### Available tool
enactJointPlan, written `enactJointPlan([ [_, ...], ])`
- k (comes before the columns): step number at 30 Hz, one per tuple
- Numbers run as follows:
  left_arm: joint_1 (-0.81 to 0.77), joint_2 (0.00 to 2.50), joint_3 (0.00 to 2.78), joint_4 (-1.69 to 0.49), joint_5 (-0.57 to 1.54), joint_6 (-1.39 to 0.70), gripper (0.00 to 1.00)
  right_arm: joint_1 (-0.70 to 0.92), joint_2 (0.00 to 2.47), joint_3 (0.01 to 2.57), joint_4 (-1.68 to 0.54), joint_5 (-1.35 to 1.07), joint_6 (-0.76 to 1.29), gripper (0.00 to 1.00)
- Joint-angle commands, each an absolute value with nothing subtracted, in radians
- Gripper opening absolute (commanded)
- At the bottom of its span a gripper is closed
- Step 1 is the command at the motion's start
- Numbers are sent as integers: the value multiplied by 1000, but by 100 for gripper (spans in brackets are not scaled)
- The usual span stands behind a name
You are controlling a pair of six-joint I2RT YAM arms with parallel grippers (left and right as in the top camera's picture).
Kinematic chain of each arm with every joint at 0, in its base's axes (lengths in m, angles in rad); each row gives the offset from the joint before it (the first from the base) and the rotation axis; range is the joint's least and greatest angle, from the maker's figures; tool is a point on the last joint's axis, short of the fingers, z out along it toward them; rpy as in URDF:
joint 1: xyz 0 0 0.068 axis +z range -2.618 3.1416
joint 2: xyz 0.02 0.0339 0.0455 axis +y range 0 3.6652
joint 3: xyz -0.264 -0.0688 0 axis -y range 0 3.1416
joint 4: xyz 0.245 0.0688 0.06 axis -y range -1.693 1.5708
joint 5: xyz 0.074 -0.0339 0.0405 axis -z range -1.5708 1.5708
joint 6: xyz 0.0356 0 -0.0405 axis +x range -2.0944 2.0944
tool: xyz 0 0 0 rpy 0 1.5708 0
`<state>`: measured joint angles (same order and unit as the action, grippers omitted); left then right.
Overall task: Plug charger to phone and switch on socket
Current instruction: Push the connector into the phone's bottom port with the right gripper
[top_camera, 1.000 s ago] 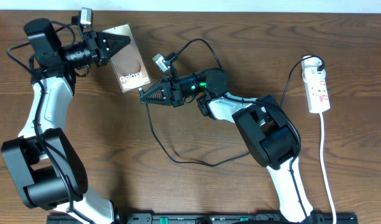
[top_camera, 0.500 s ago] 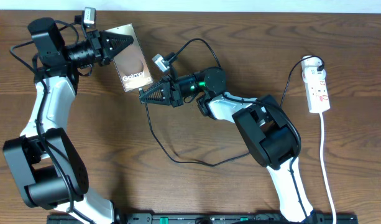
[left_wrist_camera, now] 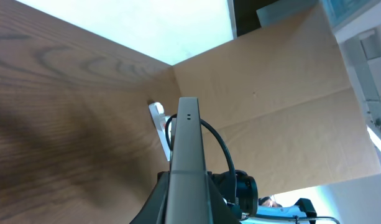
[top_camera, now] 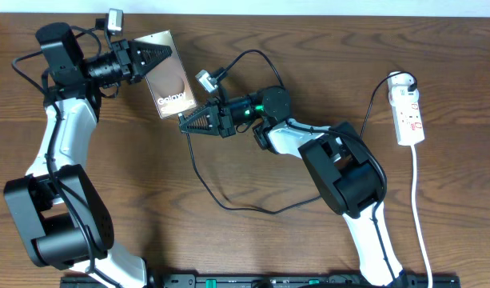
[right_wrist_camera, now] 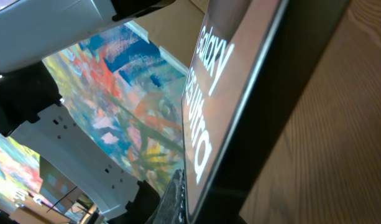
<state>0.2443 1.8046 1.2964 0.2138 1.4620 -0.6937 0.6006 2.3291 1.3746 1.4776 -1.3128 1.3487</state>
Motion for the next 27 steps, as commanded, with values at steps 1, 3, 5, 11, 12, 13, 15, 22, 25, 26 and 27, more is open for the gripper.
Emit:
enactJointPlan([
  [1,234,1797,1306,218,1527,-645,7,621,2334,1393,1481,-1235,1369,1],
  [3,234,1797,1306,218,1533,-639,7,620,2334,1393,1481,-1228,1376,1],
  [5,234,1797,1306,218,1533,-639,7,621,2334,1393,1480,-1225,1377,1],
  [11,234,1797,1305,217,1544,-628,7,620,2334,1393,1480,-1198,1399,1],
  [12,234,1797,1305,217,1545,-628,7,620,2334,1393,1480,-1194,1399,1],
  [13,234,1797,1303,217,1544,-628,8,620,2334,1393,1480,-1193,1399,1],
  [15,234,1797,1299,218,1544,-628,7,619,2334,1393,1480,-1182,1406,1],
  [22,234,1797,1291,217,1512,-628,8,601,2334,1393,1480,-1171,1409,1],
  [25,234,1797,1291,217,1483,-630,8,590,2334,1393,1480,-1156,1409,1],
  [26,234,1797,1291,217,1478,-630,7,587,2334,1393,1480,-1149,1409,1],
  [27,234,1797,1291,217,1472,-633,8,585,2334,1393,1480,-1141,1409,1],
])
